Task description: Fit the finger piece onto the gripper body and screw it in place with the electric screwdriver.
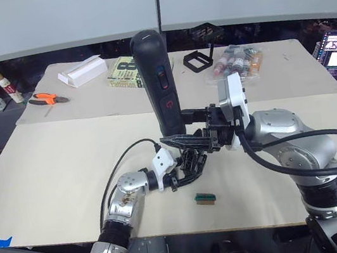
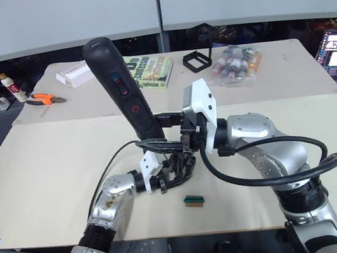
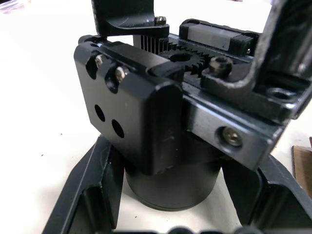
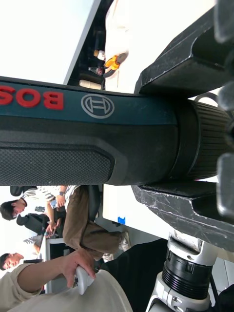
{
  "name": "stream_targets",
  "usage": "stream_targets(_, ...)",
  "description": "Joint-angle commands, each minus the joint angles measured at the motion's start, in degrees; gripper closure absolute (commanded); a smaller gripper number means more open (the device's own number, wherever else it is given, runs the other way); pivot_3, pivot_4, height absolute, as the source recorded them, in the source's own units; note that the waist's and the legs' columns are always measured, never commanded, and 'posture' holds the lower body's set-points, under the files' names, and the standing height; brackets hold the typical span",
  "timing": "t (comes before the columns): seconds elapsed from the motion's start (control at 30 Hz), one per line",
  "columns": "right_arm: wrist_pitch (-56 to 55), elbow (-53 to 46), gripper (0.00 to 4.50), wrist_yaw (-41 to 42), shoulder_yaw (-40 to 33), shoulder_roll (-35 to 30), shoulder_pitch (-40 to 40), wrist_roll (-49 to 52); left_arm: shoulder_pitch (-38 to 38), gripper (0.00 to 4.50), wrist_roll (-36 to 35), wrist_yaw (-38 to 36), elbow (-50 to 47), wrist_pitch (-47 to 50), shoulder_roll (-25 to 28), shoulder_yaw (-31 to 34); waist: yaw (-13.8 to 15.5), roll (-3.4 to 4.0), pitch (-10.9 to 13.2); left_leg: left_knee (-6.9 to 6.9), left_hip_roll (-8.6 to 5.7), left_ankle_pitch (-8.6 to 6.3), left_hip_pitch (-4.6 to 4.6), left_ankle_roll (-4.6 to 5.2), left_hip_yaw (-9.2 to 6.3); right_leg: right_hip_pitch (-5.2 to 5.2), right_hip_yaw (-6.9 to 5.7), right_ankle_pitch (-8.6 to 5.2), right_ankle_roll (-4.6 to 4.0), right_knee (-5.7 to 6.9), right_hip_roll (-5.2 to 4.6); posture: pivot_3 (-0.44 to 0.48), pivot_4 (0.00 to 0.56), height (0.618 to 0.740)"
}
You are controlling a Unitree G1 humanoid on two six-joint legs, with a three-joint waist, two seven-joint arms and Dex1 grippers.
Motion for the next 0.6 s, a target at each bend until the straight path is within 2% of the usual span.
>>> stream_targets(0.03, -0.84, -2.03, 2.58, -0.06, -0.94, 0.25, -0.66, 0.57, 1.55, 2.17, -0.37, -1.1, -0.41, 0.64, -0.21, -1.76, -0.01, 0.0, 0.0, 0.0, 0.0, 0.0, 0.0, 0.0, 0.0, 0.0, 0.0, 0.0, 0.0, 0.0, 0.0, 0.0, 0.15, 0.74)
stream_targets(0.6, -0.42, -2.1, 2.58, -0.04, -0.93, 0.16, -1.12, 0.84, 1.85, 2.17, -0.47, -1.14, -0.75, 0.86, -0.27, -1.72, -0.02, 0.0, 0.0, 0.0, 0.0, 0.0, 0.0, 0.0, 0.0, 0.0, 0.01, 0.0, 0.0, 0.0, 0.0, 0.0, 0.15, 0.74)
